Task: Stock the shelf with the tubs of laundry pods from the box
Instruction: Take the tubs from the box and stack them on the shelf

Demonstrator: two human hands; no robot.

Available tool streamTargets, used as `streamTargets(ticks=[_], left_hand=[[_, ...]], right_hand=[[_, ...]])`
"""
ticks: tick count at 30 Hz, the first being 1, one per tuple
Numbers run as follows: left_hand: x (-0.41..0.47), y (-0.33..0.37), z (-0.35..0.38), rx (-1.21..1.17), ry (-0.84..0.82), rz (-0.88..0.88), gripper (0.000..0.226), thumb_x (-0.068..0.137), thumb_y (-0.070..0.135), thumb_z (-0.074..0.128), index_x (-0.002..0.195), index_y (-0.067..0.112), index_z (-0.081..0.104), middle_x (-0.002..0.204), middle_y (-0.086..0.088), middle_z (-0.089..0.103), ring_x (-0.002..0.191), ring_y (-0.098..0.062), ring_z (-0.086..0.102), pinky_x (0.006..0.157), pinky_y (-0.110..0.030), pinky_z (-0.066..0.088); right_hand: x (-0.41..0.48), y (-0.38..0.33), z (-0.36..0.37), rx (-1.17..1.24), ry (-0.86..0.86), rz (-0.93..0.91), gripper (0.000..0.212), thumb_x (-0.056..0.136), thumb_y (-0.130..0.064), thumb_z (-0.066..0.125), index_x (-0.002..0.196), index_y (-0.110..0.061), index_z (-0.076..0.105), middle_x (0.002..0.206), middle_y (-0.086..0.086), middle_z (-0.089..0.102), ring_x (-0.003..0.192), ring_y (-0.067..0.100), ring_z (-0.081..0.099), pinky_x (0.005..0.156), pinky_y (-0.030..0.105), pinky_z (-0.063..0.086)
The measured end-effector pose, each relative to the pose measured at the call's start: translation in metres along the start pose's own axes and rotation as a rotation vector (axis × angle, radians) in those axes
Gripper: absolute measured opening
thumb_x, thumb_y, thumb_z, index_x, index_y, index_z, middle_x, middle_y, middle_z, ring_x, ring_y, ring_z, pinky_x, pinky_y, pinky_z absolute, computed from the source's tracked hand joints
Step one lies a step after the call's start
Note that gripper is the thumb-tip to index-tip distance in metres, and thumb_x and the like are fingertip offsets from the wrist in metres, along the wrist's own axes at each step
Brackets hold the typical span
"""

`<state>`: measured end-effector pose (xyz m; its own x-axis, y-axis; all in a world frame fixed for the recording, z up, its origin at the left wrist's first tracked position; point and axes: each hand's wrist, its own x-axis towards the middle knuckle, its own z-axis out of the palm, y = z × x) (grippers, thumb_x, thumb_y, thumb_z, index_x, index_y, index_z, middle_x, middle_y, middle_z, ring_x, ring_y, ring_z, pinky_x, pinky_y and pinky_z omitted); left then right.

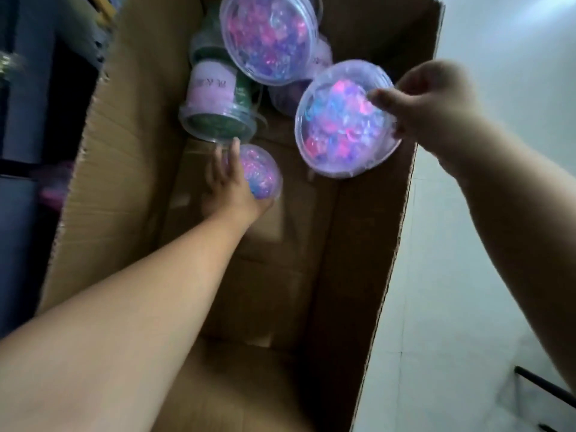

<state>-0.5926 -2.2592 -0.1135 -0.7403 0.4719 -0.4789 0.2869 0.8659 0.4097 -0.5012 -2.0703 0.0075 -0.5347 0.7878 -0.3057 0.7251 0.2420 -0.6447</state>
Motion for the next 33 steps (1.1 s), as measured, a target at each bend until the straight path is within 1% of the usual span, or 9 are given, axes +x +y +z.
streamTargets(ticks=[5, 13, 16, 19, 23, 27, 29, 31, 33], left_hand=[[0.004, -0.008, -0.023, -0.191, 0.016, -0.144, 0.111, 0.066, 0.041, 0.078, 0.148, 0.023, 0.004, 0.149, -0.015, 0.02, 0.137, -0.033, 0.025, 0.109, -0.038, 0.025], [-0.046, -0.066, -0.023, -1.204, -0.16, -0.916, 0.074, 0.081, 0.064, 0.044, 0.141, 0.025, 0.028, 0.135, -0.01, 0.044, 0.113, -0.035, 0.05, 0.088, -0.044, 0.04], [-0.053, -0.075, -0.021, -1.282, -0.16, -0.926, 0.071, 0.085, 0.067, 0.03, 0.141, 0.023, 0.033, 0.132, -0.015, 0.048, 0.116, -0.033, 0.049, 0.093, -0.045, 0.037], [-0.052, -0.083, -0.022, -1.059, 0.049, -0.864, 0.06, 0.093, 0.057, 0.027, 0.141, 0.022, 0.032, 0.141, -0.009, 0.043, 0.125, -0.03, 0.044, 0.098, -0.04, 0.038], [-0.06, -0.088, -0.03, -0.432, 0.226, -0.462, 0.044, 0.099, 0.029, 0.03, 0.141, 0.014, 0.033, 0.145, -0.014, 0.036, 0.13, -0.028, 0.038, 0.104, -0.032, 0.03], [-0.056, -0.092, -0.028, -0.225, -0.012, -0.327, 0.06, 0.095, 0.041, 0.039, 0.144, 0.009, 0.027, 0.148, -0.016, 0.032, 0.135, -0.032, 0.031, 0.108, -0.037, 0.026], [-0.048, -0.091, -0.029, -0.138, -0.146, -0.305, 0.077, 0.089, 0.049, 0.046, 0.147, 0.009, 0.016, 0.153, -0.016, 0.021, 0.139, -0.031, 0.023, 0.112, -0.037, 0.02], [-0.04, -0.09, -0.031, -0.123, -0.275, -0.321, 0.091, 0.083, 0.057, 0.05, 0.148, 0.011, 0.007, 0.155, -0.014, 0.015, 0.141, -0.031, 0.019, 0.113, -0.037, 0.017], [-0.037, -0.091, -0.03, -0.169, -0.342, -0.33, 0.095, 0.081, 0.06, 0.051, 0.149, 0.015, 0.002, 0.155, -0.013, 0.017, 0.141, -0.031, 0.02, 0.115, -0.039, 0.017]], right_hand=[[-0.038, 0.006, 0.016, 0.097, -0.139, 0.216, 0.044, 0.083, -0.022, 0.068, 0.122, -0.012, 0.051, 0.093, 0.007, 0.055, 0.055, 0.01, 0.052, 0.039, 0.015, 0.048], [-0.026, 0.033, 0.088, 0.424, -0.212, 0.724, 0.01, 0.089, -0.014, 0.058, 0.088, -0.004, 0.057, 0.067, 0.005, 0.047, 0.049, 0.012, 0.047, 0.041, 0.022, 0.044], [-0.029, 0.054, 0.112, 0.449, -0.167, 0.631, 0.042, 0.083, -0.02, 0.067, 0.119, 0.0, 0.057, 0.092, 0.009, 0.064, 0.069, 0.016, 0.064, 0.056, 0.021, 0.049], [-0.043, 0.058, 0.127, 0.451, -0.268, 0.56, 0.059, 0.082, -0.027, 0.068, 0.131, -0.002, 0.047, 0.116, 0.008, 0.063, 0.089, 0.015, 0.066, 0.07, 0.02, 0.054], [-0.051, 0.059, 0.142, 0.428, -0.351, 0.518, 0.061, 0.082, -0.028, 0.068, 0.133, -0.004, 0.045, 0.122, 0.006, 0.059, 0.103, 0.019, 0.063, 0.078, 0.018, 0.053], [-0.055, 0.054, 0.156, 0.526, -0.455, 0.547, 0.046, 0.084, -0.032, 0.065, 0.12, -0.004, 0.055, 0.114, 0.008, 0.066, 0.09, 0.013, 0.065, 0.079, 0.018, 0.052], [-0.056, 0.048, 0.161, 0.509, -0.437, 0.578, 0.066, 0.078, -0.054, 0.062, 0.123, -0.006, 0.053, 0.112, 0.005, 0.064, 0.087, 0.009, 0.063, 0.071, 0.015, 0.049], [-0.052, 0.054, 0.165, 0.53, -0.294, 0.63, 0.104, 0.058, -0.075, 0.054, 0.132, -0.002, 0.045, 0.112, 0.006, 0.061, 0.082, 0.01, 0.058, 0.062, 0.016, 0.041], [-0.051, 0.058, 0.16, 0.678, -0.09, 0.688, 0.092, 0.071, -0.068, 0.052, 0.134, -0.002, 0.041, 0.105, 0.007, 0.06, 0.081, 0.013, 0.058, 0.06, 0.02, 0.043]])
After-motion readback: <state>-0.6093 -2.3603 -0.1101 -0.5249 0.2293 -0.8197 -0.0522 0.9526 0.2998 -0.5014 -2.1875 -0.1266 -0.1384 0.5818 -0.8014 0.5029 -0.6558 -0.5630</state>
